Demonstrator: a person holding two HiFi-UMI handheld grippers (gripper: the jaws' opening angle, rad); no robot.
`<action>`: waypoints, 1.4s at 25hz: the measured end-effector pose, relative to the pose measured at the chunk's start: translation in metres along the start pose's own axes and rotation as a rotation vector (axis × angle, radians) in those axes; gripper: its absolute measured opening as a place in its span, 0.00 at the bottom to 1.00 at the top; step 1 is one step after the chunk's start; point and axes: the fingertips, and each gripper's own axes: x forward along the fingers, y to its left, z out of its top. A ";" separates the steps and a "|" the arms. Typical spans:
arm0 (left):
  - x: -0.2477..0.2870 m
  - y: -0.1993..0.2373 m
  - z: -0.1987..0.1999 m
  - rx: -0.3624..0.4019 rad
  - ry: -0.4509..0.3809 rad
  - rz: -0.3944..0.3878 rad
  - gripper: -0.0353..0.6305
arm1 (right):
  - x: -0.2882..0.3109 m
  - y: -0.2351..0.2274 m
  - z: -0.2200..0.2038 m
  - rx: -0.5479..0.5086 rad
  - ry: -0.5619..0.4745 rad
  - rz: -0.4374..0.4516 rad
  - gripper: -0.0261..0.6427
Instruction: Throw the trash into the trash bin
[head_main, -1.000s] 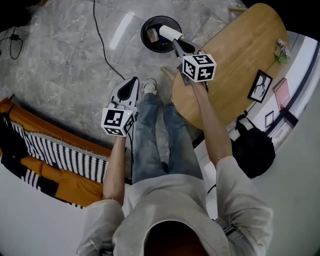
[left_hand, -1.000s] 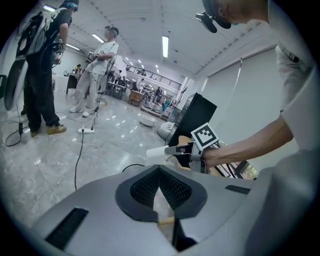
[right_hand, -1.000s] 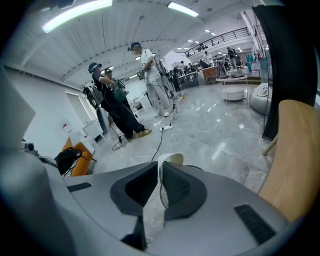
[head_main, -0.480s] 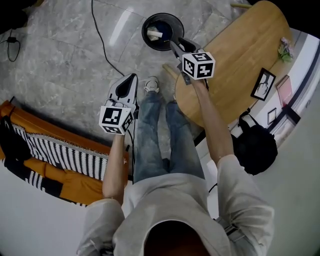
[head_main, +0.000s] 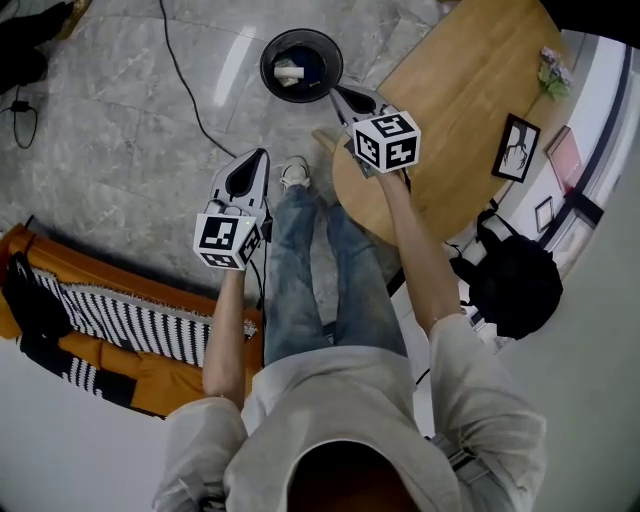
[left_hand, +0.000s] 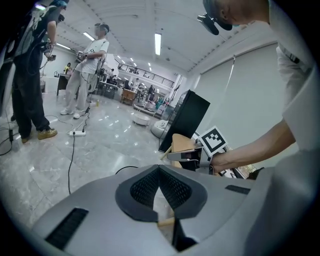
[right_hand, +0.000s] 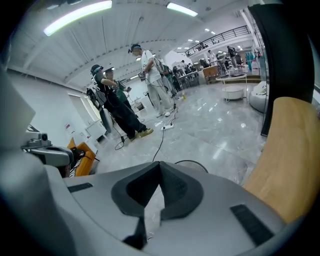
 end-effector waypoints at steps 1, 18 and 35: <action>0.002 -0.007 0.001 0.009 0.001 -0.010 0.08 | -0.008 -0.002 -0.001 0.002 -0.010 -0.007 0.08; 0.068 -0.154 0.041 0.218 0.029 -0.245 0.08 | -0.226 -0.102 -0.041 0.229 -0.254 -0.338 0.08; 0.023 -0.260 0.163 0.343 -0.127 -0.289 0.08 | -0.426 -0.068 0.054 0.076 -0.518 -0.431 0.08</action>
